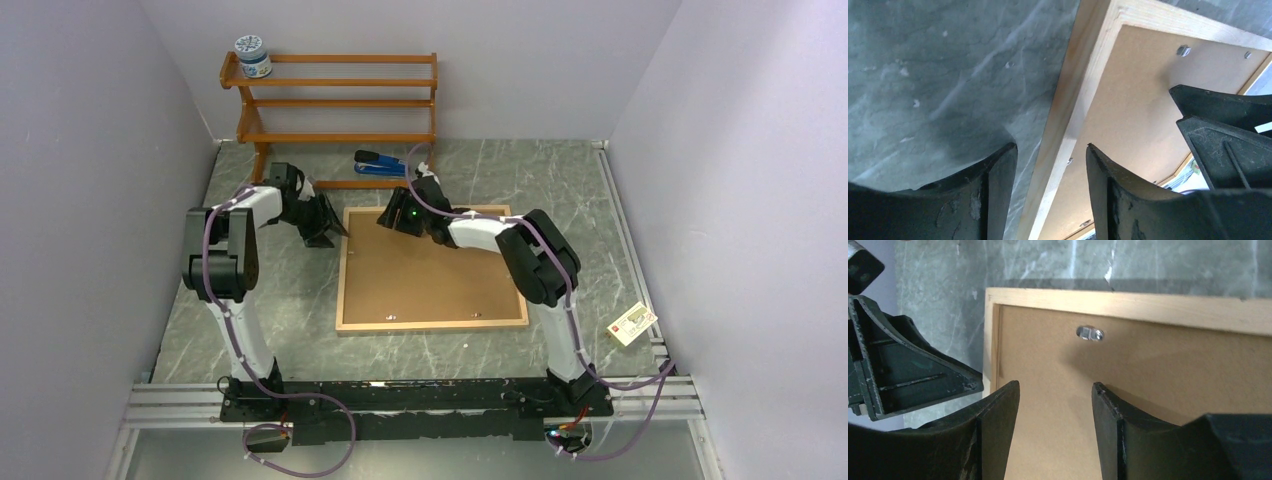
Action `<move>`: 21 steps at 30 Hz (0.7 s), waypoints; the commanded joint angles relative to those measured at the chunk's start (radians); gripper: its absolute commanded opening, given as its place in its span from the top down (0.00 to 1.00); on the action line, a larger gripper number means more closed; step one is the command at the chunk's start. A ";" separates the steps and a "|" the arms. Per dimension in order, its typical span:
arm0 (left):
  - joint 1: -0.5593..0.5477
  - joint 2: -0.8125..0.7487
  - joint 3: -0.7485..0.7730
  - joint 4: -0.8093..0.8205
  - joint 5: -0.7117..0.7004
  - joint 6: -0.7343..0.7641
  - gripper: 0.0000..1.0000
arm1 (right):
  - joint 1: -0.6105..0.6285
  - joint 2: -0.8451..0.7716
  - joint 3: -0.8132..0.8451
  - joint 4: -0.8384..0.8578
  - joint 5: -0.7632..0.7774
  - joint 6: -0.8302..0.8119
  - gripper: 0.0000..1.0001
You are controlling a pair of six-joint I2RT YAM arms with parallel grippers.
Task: Put the photo into the frame
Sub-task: Install the photo frame at the center of the board.
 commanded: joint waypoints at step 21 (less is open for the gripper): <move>-0.001 0.053 -0.058 0.061 0.121 -0.048 0.63 | 0.002 0.193 0.260 -0.116 0.227 -0.168 0.48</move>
